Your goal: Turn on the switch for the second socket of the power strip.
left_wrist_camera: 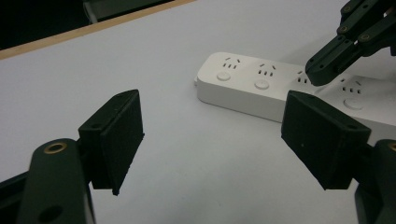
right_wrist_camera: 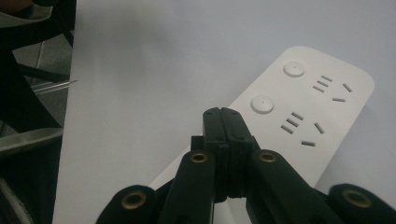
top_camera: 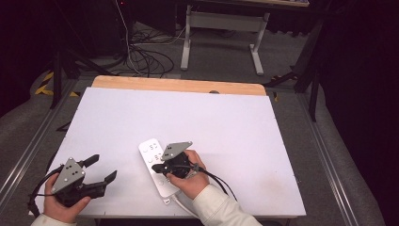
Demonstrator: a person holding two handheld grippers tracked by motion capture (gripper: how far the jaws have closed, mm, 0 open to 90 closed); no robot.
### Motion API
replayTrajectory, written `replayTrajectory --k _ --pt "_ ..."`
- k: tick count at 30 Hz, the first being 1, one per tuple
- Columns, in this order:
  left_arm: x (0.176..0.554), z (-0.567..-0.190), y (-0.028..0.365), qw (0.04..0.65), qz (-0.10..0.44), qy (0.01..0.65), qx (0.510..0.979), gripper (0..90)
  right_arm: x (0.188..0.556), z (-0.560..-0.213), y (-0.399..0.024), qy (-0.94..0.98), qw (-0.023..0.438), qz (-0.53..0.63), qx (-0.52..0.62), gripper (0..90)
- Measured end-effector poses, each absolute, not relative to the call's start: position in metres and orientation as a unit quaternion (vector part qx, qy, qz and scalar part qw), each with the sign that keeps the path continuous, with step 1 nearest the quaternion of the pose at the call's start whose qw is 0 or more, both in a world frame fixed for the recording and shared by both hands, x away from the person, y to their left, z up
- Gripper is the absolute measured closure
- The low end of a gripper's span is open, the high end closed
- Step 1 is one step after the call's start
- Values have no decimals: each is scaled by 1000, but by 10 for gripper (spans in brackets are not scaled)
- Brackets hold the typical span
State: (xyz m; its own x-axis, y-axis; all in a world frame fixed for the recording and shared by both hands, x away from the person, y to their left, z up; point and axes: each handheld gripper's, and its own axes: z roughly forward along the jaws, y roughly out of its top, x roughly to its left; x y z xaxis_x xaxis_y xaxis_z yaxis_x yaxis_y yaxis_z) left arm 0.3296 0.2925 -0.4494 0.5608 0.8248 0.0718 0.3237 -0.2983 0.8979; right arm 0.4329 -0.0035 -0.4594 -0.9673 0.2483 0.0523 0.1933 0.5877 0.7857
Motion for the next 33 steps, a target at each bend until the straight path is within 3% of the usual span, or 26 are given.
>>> replayTrajectory --k 33 --pt "331 -450 291 454 271 378 760 219 429 -469 1 890 64 434 122 900"
